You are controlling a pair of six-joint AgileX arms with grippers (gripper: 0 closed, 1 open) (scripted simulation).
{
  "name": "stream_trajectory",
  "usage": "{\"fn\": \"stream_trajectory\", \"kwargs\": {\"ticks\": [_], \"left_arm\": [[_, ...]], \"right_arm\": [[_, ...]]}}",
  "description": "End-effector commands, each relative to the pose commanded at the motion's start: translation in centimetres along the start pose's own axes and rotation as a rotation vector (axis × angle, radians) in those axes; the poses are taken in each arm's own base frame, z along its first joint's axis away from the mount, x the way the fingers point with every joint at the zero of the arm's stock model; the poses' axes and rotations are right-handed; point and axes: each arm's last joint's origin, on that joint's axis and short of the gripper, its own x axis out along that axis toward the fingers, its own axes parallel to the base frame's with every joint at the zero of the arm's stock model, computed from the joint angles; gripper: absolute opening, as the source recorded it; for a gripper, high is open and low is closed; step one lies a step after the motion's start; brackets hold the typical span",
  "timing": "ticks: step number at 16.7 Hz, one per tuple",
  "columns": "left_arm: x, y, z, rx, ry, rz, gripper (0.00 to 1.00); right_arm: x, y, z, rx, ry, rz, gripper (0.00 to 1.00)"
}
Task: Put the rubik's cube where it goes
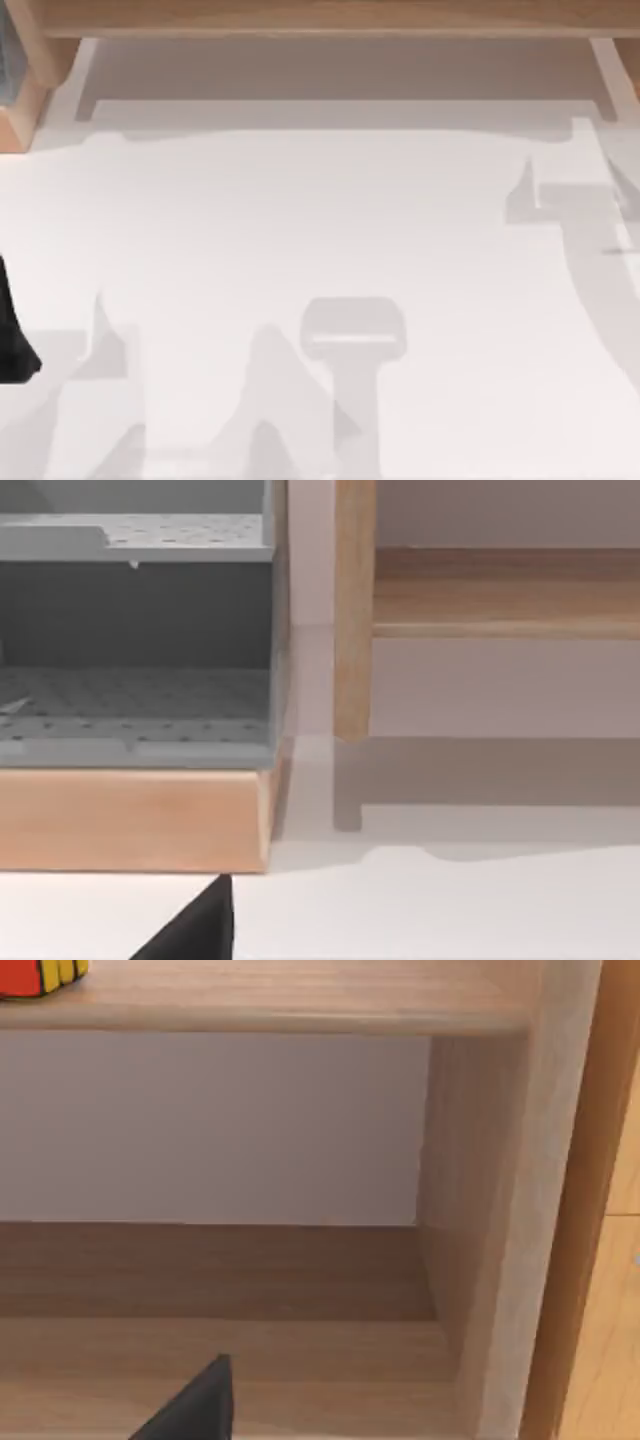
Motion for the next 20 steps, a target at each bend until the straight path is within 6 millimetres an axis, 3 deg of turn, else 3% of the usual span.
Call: {"fn": "stream_trajectory", "kwargs": {"ticks": [4, 7, 9, 13, 20], "left_arm": [[0.0, 0.0, 0.0, 0.0, 0.0, 0.0, 1.0], [0.0, 0.0, 0.0, 0.0, 0.0, 0.0, 1.0], [0.0, 0.0, 0.0, 0.0, 0.0, 0.0, 1.0], [0.0, 0.0, 0.0, 0.0, 0.0, 0.0, 1.0], [0.0, 0.0, 0.0, 0.0, 0.0, 0.0, 1.0]], "right_arm": [[8.5, 5.8, 4.0, -0.022, 0.024, -0.007, 1.0], [13.6, 10.8, 4.7, -0.026, 0.019, -0.007, 1.0], [15.8, 13.6, 4.9, -0.017, 0.001, -0.005, 1.0], [17.5, 16.9, 5.3, 0.011, -0.039, -0.001, 1.0], [17.9, 17.0, 5.4, 0.014, -0.043, -0.002, 1.0]]}}
